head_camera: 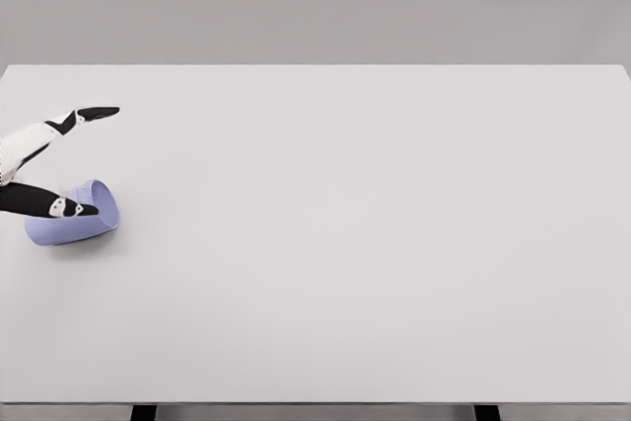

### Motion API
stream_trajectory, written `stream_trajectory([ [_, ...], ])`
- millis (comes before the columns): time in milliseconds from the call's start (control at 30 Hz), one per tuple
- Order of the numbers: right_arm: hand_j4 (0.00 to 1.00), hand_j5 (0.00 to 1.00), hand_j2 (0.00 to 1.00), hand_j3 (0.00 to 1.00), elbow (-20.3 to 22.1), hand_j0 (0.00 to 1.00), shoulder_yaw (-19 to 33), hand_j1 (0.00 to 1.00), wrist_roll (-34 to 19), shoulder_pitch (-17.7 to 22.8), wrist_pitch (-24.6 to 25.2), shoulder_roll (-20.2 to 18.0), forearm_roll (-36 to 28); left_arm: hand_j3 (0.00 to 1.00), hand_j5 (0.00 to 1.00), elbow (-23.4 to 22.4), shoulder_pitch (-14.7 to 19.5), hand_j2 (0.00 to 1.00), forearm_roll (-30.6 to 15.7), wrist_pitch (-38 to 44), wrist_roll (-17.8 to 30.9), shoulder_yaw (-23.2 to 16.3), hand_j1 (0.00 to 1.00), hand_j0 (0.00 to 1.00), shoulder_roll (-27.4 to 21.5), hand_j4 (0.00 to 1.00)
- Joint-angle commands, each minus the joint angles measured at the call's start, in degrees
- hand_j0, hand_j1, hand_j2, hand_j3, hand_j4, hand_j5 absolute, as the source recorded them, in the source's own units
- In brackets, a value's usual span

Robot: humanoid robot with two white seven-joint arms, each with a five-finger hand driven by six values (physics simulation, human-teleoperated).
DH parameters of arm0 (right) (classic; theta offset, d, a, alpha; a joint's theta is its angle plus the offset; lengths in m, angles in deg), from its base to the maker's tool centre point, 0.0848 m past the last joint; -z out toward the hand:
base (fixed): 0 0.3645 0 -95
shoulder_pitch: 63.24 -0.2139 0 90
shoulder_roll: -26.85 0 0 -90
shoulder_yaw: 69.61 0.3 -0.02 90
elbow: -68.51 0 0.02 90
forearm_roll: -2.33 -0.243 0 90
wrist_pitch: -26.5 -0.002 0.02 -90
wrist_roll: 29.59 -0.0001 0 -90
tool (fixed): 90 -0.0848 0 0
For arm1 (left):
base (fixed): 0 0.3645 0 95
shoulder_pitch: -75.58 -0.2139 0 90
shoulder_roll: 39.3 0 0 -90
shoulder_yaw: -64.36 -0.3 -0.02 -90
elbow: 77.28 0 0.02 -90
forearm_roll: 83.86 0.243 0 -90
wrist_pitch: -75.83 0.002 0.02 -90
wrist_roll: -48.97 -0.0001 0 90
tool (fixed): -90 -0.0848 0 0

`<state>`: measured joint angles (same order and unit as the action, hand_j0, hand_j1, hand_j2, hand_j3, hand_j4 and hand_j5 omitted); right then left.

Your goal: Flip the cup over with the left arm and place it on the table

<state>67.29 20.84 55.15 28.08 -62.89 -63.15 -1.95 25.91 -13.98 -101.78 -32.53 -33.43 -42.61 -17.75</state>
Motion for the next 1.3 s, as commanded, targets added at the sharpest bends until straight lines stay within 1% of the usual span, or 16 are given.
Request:
stream_trajectory([
  [0,1.00,1.00,1.00,1.00,-0.01,1.00,-0.01,1.00,-0.01,0.00,0.00,0.00,0.06,1.00,1.00,0.08,0.00,1.00,-5.90,1.57,3.02,-2.71,1.00,1.00,-1.86,1.00],
  [67,1.00,1.00,1.00,1.00,-0.01,1.00,-0.01,1.00,-0.01,0.00,0.00,0.00,-0.03,1.00,1.00,0.08,-0.09,1.00,-8.45,5.35,4.26,-4.12,1.00,1.00,-3.36,1.00],
  [267,1.00,1.00,1.00,1.00,-0.01,1.00,-0.01,1.00,-0.01,0.00,0.00,0.00,0.06,1.00,1.00,-0.01,0.35,1.00,-9.59,17.74,4.26,-4.21,1.00,1.00,-3.01,1.00],
  [500,1.00,1.00,1.00,1.00,-0.01,1.00,-0.01,1.00,-0.01,0.00,0.00,0.00,-0.03,1.00,1.00,-0.01,0.79,1.00,-9.07,23.72,3.47,-4.12,1.00,1.00,-2.39,1.00],
  [533,1.00,1.00,1.00,1.00,-0.01,1.00,-0.01,1.00,-0.01,0.00,0.00,0.00,-0.03,1.00,1.00,-0.01,0.88,1.00,-8.98,23.89,3.12,-4.12,1.00,1.00,-2.39,1.00],
  [567,1.00,1.00,1.00,1.00,-0.01,1.00,-0.01,1.00,-0.01,0.00,0.00,0.00,-0.03,1.00,1.00,-0.01,0.79,1.00,-8.89,24.95,0.57,-4.12,1.00,1.00,-1.95,1.00],
  [600,1.00,1.00,1.00,1.00,-0.01,1.00,-0.01,1.00,-0.01,0.00,0.00,0.00,0.06,1.00,1.00,-0.01,0.88,1.00,-8.89,26.61,-1.89,-4.03,1.00,1.00,-0.20,1.00],
  [667,1.00,1.00,1.00,1.00,-0.01,1.00,-0.01,1.00,-0.01,0.00,0.00,0.00,-0.03,1.00,1.00,0.08,0.88,1.00,-7.83,27.06,-2.16,-4.03,1.00,1.00,0.16,1.00],
  [767,1.00,1.00,1.00,1.00,-0.01,1.00,-0.01,1.00,-0.01,0.00,0.00,0.00,-0.03,1.00,1.00,-0.01,0.62,1.00,-7.66,27.15,-2.16,-4.03,1.00,1.00,0.25,1.00],
  [833,1.00,1.00,1.00,1.00,-0.01,1.00,-0.01,1.00,-0.01,0.00,0.00,0.00,0.06,1.00,1.00,-0.01,0.26,1.00,-7.66,27.06,-2.16,-4.12,1.00,1.00,1.39,1.00],
  [900,1.00,1.00,1.00,1.00,-0.01,1.00,-0.01,1.00,-0.01,0.00,0.00,0.00,-0.03,1.00,1.00,-0.01,0.26,1.00,-6.52,27.15,-2.16,-4.12,1.00,1.00,2.27,1.00],
  [933,1.00,1.00,1.00,1.00,-0.01,1.00,-0.01,1.00,-0.01,0.00,0.00,0.00,-0.03,1.00,1.00,-0.01,0.26,1.00,-5.20,27.15,-2.16,-4.12,1.00,1.00,2.71,1.00],
  [1033,1.00,1.00,1.00,1.00,-0.01,1.00,-0.01,1.00,-0.01,0.00,0.00,0.00,-0.03,1.00,1.00,-0.01,0.26,1.00,-4.76,29.69,-2.16,-4.12,1.00,1.00,3.06,1.00],
  [1167,1.00,1.00,1.00,1.00,-0.01,1.00,-0.01,1.00,-0.01,0.00,0.00,0.00,0.06,1.00,1.00,-0.01,0.26,1.00,-4.67,29.78,-2.16,-4.12,1.00,1.00,3.59,1.00],
  [1267,1.00,1.00,1.00,1.00,-0.01,1.00,-0.01,1.00,-0.01,0.00,0.00,0.00,-0.03,1.00,1.00,-0.01,0.35,1.00,-2.21,30.13,-2.16,-4.21,1.00,1.00,4.91,1.00],
])
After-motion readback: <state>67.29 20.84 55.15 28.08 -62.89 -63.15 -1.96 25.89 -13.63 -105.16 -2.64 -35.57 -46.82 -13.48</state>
